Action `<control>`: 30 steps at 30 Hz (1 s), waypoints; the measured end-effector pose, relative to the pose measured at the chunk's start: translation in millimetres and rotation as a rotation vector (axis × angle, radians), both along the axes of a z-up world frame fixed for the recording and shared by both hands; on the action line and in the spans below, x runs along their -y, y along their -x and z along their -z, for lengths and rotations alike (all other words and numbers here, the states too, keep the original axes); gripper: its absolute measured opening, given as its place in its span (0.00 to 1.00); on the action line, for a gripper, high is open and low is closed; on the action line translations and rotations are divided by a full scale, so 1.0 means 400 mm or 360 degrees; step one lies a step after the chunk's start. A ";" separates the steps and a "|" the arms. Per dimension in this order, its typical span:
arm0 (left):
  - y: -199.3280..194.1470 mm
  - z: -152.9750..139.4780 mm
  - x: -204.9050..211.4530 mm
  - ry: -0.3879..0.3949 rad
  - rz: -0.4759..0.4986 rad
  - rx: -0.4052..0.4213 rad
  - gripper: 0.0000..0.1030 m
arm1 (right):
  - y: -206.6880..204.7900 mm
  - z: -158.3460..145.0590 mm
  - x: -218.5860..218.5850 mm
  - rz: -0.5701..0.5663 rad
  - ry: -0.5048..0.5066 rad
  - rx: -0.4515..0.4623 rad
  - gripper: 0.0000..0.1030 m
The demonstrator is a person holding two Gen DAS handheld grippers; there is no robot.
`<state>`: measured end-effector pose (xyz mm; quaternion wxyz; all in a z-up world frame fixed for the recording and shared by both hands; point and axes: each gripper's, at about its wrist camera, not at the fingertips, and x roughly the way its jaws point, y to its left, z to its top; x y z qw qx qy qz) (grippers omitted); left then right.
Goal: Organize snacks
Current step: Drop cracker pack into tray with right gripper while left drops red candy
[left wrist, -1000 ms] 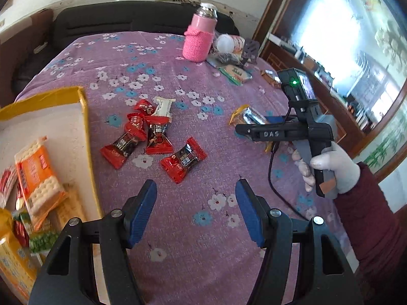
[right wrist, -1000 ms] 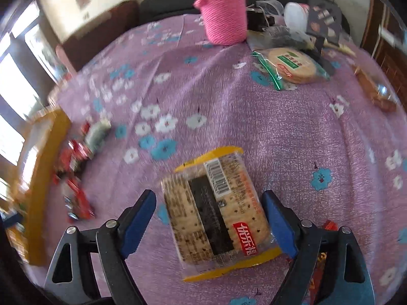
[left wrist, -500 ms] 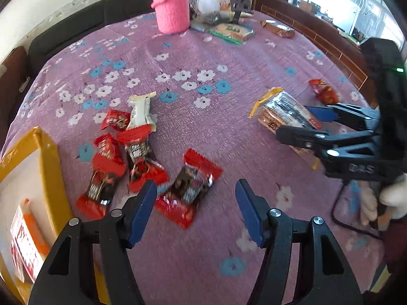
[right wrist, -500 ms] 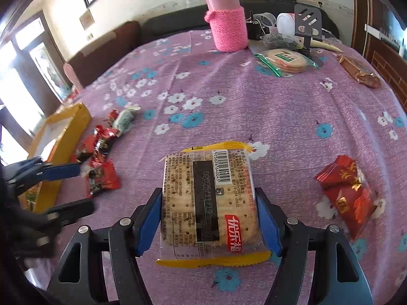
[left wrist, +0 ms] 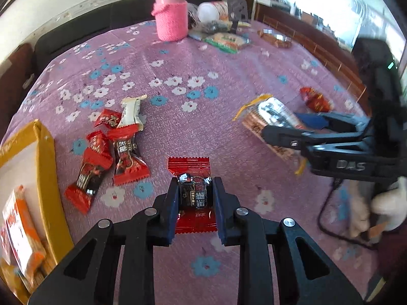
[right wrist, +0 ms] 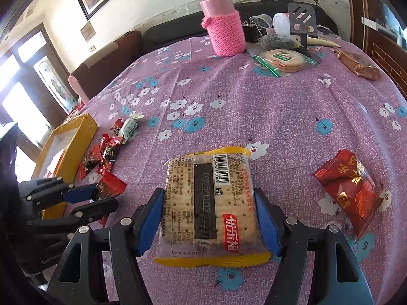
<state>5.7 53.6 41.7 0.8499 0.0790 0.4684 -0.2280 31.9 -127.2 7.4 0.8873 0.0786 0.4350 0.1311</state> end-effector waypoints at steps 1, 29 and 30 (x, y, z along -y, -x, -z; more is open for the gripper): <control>0.008 -0.012 -0.012 0.0037 -0.0015 0.0004 0.21 | 0.003 -0.003 0.001 0.0008 -0.0006 0.0016 0.68; -0.056 -0.028 -0.749 0.0327 -0.0945 -0.0089 0.22 | -0.043 -0.165 -0.650 -0.0574 -0.0180 -0.0097 0.67; -0.064 -0.018 -0.754 0.0332 -0.0955 -0.0104 0.22 | -0.060 -0.150 -0.688 -0.0575 -0.0125 -0.0109 0.67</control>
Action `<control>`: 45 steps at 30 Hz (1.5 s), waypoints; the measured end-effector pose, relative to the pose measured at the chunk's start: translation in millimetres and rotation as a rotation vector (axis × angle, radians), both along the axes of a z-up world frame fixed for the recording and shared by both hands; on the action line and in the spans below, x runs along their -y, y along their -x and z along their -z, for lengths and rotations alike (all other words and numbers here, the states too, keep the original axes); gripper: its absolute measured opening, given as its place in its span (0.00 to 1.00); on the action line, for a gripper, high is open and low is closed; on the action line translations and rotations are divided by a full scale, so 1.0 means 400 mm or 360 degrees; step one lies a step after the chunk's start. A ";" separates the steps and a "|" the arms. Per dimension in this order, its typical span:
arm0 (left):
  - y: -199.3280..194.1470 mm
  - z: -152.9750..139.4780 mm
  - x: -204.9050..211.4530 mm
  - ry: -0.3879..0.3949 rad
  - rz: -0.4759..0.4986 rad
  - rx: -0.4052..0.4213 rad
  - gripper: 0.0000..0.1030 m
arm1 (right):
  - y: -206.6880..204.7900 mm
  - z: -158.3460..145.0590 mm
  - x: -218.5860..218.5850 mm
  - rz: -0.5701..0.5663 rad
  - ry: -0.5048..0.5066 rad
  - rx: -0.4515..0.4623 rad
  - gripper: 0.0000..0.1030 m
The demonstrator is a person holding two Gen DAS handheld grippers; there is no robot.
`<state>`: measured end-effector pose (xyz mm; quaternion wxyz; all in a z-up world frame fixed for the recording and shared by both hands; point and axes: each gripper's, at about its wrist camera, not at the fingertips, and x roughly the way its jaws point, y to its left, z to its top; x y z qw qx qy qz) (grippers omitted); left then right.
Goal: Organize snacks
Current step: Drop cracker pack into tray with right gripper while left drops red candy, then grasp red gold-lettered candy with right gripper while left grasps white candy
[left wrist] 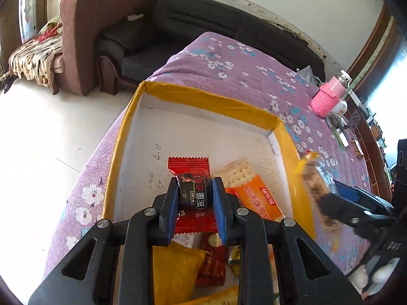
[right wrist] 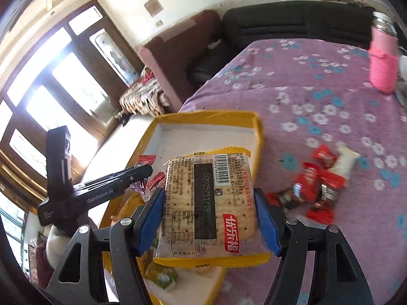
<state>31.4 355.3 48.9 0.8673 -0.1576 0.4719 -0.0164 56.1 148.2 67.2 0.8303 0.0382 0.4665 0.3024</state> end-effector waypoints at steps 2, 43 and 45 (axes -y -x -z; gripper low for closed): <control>-0.002 0.008 -0.020 0.0029 -0.0007 -0.0007 0.22 | -0.017 0.022 -0.041 0.0003 0.0053 -0.0011 0.67; 0.355 -0.112 0.094 0.0319 -0.0027 0.0408 0.56 | -0.041 0.162 0.232 0.0309 0.0613 -0.0003 0.30; 0.358 -0.112 0.108 0.0323 -0.0007 0.0407 0.56 | 0.008 0.160 0.277 0.0284 0.0615 -0.0013 0.31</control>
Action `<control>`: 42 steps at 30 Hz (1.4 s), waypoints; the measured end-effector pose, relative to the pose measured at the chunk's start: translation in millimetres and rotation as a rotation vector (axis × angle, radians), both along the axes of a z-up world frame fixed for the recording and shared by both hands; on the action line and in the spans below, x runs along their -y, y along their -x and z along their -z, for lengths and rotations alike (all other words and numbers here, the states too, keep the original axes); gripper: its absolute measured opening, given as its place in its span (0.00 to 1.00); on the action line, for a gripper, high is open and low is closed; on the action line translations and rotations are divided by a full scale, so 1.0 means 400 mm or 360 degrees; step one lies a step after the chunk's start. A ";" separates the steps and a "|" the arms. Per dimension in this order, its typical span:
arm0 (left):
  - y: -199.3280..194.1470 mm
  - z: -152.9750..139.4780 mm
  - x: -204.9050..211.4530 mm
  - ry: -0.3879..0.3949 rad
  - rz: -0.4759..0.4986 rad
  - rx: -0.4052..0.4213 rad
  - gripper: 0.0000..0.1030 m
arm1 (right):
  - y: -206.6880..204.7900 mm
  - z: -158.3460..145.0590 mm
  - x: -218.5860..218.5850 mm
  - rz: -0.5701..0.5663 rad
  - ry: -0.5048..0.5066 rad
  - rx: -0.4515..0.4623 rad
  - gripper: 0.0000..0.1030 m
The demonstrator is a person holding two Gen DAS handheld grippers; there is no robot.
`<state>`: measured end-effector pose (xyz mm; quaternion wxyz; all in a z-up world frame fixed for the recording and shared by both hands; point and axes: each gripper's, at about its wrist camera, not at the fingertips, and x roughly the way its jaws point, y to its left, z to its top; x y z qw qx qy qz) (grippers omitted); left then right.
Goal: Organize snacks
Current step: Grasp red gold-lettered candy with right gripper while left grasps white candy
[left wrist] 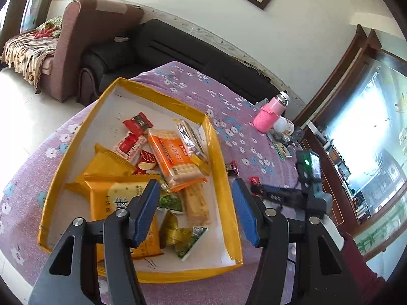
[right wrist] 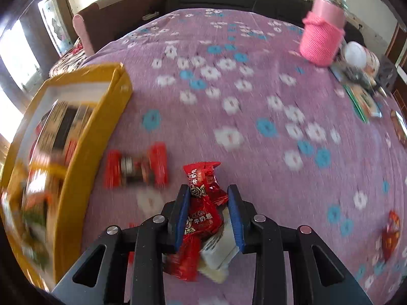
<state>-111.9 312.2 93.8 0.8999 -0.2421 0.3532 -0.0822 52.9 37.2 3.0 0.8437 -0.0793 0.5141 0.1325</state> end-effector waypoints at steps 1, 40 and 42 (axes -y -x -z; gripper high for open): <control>-0.001 0.000 0.006 0.0007 0.0011 -0.0004 0.56 | 0.027 -0.001 0.029 -0.0033 -0.0001 -0.0023 0.31; -0.128 0.085 0.574 -0.0406 0.0801 -0.0236 0.56 | 0.072 0.000 0.587 0.0514 -0.0667 0.0255 0.31; -0.151 0.097 0.616 -0.0450 0.0866 -0.0238 0.56 | 0.072 0.008 0.593 0.0508 -0.0720 0.0228 0.31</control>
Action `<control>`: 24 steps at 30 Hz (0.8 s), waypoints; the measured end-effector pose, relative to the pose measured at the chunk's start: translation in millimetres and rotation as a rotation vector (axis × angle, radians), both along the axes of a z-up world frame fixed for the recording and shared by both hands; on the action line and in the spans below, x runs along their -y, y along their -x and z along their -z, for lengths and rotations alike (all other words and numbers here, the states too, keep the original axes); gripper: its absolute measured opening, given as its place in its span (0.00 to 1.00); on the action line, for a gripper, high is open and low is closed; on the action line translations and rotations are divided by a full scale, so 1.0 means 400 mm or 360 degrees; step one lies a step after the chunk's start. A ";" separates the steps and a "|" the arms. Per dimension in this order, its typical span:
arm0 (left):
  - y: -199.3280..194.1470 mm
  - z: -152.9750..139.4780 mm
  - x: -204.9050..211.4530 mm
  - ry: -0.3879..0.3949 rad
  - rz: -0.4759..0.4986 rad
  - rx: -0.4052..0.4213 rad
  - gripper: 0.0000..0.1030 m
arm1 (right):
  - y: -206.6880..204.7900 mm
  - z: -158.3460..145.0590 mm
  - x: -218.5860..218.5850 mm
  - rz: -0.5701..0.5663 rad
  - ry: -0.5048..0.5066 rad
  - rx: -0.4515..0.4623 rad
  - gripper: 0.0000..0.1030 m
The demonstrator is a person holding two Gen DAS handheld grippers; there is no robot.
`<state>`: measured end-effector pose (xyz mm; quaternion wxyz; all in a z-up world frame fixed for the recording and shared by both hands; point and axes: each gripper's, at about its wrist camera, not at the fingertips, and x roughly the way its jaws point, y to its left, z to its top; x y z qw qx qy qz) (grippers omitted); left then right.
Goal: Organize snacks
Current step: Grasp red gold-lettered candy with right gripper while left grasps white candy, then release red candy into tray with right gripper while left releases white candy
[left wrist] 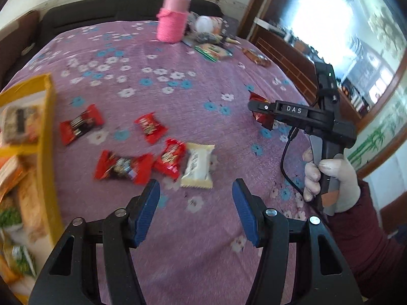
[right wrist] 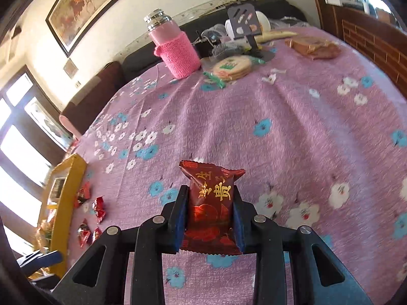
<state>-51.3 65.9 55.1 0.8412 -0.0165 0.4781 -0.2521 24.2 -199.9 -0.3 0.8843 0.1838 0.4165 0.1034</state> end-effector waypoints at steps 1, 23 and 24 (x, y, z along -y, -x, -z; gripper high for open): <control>-0.016 0.012 0.027 -0.0022 0.0036 -0.0017 0.56 | 0.000 0.004 0.008 0.0004 -0.0030 -0.0006 0.31; -0.064 0.061 0.130 -0.0150 0.0021 0.0056 0.15 | 0.011 -0.001 0.026 0.0068 -0.0034 0.0032 0.31; -0.058 0.054 0.117 -0.0125 0.0000 0.0058 0.15 | 0.014 -0.005 0.027 0.0071 -0.0034 0.0045 0.31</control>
